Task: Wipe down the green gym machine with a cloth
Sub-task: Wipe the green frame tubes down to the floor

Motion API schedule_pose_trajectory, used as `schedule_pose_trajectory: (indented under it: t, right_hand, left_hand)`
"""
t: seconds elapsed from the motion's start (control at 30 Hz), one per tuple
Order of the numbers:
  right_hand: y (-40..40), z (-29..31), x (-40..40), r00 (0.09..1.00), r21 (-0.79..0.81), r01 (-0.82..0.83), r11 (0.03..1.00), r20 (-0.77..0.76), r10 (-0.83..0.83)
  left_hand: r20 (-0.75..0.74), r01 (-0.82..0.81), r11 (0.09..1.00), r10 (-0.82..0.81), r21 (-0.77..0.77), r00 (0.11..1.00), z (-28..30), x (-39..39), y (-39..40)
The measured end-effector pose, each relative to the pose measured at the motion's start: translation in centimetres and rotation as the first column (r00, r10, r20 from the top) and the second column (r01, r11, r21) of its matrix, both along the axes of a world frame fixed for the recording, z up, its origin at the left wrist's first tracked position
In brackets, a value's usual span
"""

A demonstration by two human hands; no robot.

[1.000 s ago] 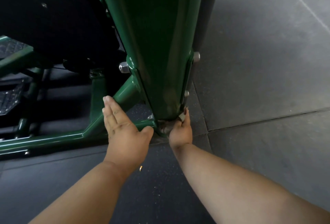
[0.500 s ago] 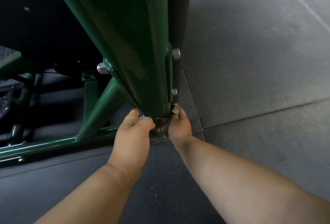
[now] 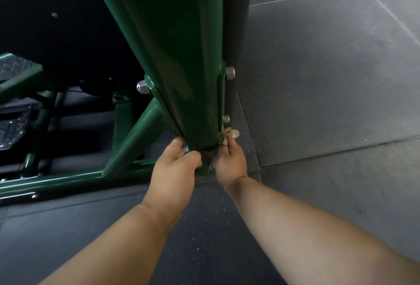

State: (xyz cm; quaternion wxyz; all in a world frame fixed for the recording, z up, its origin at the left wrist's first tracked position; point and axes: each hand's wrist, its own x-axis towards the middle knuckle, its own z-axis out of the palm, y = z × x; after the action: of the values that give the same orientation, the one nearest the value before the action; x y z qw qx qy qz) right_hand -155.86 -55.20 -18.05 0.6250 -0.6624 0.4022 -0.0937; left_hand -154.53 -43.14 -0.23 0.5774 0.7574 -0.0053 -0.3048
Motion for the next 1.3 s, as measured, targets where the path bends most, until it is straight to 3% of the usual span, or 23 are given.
schedule_pose_trajectory:
  t: [0.13, 0.2, 0.27, 0.33, 0.4, 0.5, 0.67, 0.8, 0.97, 1.17, 1.3]
  right_hand:
    - [0.7, 1.5, 0.3, 0.996, -0.111, 0.079, 0.991, 0.051, -0.074]
    - [0.5, 1.3, 0.0, 0.995, -0.239, -0.042, 0.970, -0.094, 0.020]
    - [-0.1, 0.9, -0.6, 0.966, -0.225, -0.170, 0.959, -0.229, 0.117]
    - [-0.6, 0.7, -0.7, 0.960, -0.197, -0.191, 0.962, -0.240, 0.141]
    - [-0.4, 1.4, -0.2, 0.987, -0.157, -0.093, 0.983, -0.147, 0.069]
    - [0.6, 3.5, 0.3, 0.989, 0.024, 0.107, 0.994, 0.102, -0.109]
    - [0.5, 5.5, -0.6, 0.975, -0.082, 0.073, 0.994, 0.214, -0.054]
    - [0.0, 3.7, -1.5, 0.987, -0.129, -0.112, 0.985, 0.097, 0.125]
    - [-1.3, 2.4, -1.0, 0.986, -0.074, -0.049, 0.996, -0.163, 0.036]
    - [1.4, 5.4, 1.3, 0.957, 0.013, 0.177, 0.984, 0.232, -0.176]
    - [2.2, 4.8, 0.5, 0.972, -0.026, 0.146, 0.989, 0.188, -0.139]
  left_hand:
    - [0.022, 0.039, 0.999, -0.039, -0.015, 0.999, 0.2, -0.1, 0.2]
    - [0.024, 0.065, 0.998, -0.064, -0.015, 0.998, 0.2, -0.1, 0.5]
    - [0.010, 0.072, 0.997, -0.072, -0.007, 0.997, -0.2, 0.0, 0.8]
    - [0.008, 0.054, 0.998, -0.054, 0.015, 0.999, -0.6, 0.0, 1.0]
    - [0.056, 0.031, 0.999, -0.033, 0.039, 0.998, -0.9, 0.1, 1.2]
    - [0.076, 0.012, 0.999, -0.015, 0.043, 0.997, -0.3, 0.0, 0.8]
    - [0.089, 0.018, 0.999, -0.022, 0.049, 0.996, -0.5, 0.2, 0.8]
    - [0.112, 0.027, 0.998, -0.034, 0.059, 0.993, -1.1, 0.2, 0.9]
    - [0.108, 0.009, 0.993, -0.022, 0.114, 0.994, -2.5, 0.9, 1.9]
    - [0.112, 0.005, 0.995, -0.017, 0.104, 0.994, -3.3, 1.2, 1.9]
    - [0.113, 0.014, 0.998, -0.021, 0.061, 0.993, -3.4, 1.3, 1.7]
